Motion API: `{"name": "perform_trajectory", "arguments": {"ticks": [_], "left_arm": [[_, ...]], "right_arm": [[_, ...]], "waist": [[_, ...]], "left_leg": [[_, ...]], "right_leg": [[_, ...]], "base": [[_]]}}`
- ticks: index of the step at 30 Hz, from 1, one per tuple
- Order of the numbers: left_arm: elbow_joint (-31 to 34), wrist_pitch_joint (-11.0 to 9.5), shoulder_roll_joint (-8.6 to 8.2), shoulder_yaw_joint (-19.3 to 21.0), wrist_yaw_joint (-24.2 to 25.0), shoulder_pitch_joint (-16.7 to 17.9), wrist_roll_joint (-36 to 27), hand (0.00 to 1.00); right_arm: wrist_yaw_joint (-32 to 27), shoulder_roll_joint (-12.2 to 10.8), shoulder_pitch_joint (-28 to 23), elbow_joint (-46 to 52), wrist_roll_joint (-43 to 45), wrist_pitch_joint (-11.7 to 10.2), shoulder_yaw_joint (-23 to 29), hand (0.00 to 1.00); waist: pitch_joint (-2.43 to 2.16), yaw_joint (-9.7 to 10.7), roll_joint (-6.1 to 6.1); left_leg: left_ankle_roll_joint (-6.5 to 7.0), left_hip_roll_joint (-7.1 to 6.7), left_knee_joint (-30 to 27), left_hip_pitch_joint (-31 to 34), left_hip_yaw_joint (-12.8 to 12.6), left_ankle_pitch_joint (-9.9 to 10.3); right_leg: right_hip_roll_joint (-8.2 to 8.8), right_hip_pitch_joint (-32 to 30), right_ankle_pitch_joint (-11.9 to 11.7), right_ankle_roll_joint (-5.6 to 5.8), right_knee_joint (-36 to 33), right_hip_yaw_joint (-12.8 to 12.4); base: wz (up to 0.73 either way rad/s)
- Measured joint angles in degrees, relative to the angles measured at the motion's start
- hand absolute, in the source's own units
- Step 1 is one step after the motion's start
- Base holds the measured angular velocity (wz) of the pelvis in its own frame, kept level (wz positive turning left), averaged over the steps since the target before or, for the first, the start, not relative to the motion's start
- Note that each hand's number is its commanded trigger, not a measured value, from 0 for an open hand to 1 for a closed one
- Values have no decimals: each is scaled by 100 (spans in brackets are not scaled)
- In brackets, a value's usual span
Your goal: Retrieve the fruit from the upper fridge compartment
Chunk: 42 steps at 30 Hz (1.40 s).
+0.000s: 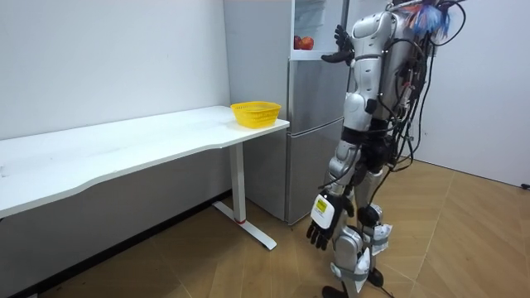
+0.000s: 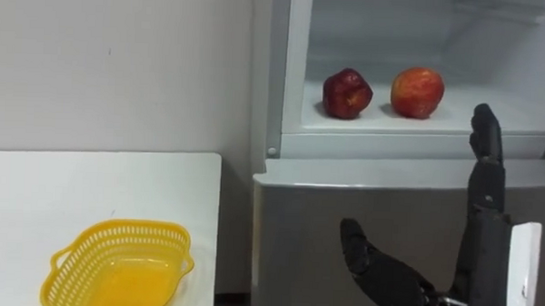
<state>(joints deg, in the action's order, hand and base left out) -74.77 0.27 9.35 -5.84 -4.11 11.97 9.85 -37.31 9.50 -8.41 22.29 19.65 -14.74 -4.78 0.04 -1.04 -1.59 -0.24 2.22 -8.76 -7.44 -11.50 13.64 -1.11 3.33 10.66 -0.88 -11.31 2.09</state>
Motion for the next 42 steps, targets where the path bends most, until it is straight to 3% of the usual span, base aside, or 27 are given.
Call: {"name": "perform_trajectory", "arguments": {"ticks": [10, 16, 28, 33, 38, 42], "left_arm": [[2, 53, -2, 16, 60, -24, 168, 0], [212, 65, -1, 165, 136, -2, 696, 0], [461, 102, -36, 266, 202, 69, 859, 0], [611, 119, -13, 283, 232, 144, 867, 0], [746, 219, 19, 339, 431, 80, 977, 0], [792, 251, 77, 379, 568, 44, 1079, 0]], "right_arm": [[207, 38, 531, -106, -127, -3, 383, 0], [246, 272, 860, 0, -394, -1, 792, 0], [236, 287, 1199, -115, -584, 4, 993, 0], [274, 353, 1382, -526, -862, 100, 1129, 0], [447, 459, 1708, -1026, -1009, 321, 1208, 0], [525, 749, 2168, -1480, -1035, 482, 1271, 0]], "waist": [[3, -12, -101], [-2, -69, -95], [-32, -45, -38], [5, -28, -129], [11, -71, -236], [23, -105, -256]], "left_leg": [[-1, 7, -85, -33, 128, 0], [-1, -1, -87, -34, 129, 0], [-1, -2, -86, -81, 176, 0], [-1, -19, -114, -84, 293, -1], [0, -35, -154, -7, 380, -2], [1, -41, -155, 2, 382, -2]], "right_leg": [[39, 153, -4, -5, 79, 320], [44, 145, -3, -5, 80, 310], [41, 178, -9, -12, 80, 332], [62, 271, -12, -11, 166, 446], [96, 246, -9, -9, 171, 571], [99, 255, -7, -6, 172, 581]], "base": [[8], [0], [1], [11], [10], [2]]}}
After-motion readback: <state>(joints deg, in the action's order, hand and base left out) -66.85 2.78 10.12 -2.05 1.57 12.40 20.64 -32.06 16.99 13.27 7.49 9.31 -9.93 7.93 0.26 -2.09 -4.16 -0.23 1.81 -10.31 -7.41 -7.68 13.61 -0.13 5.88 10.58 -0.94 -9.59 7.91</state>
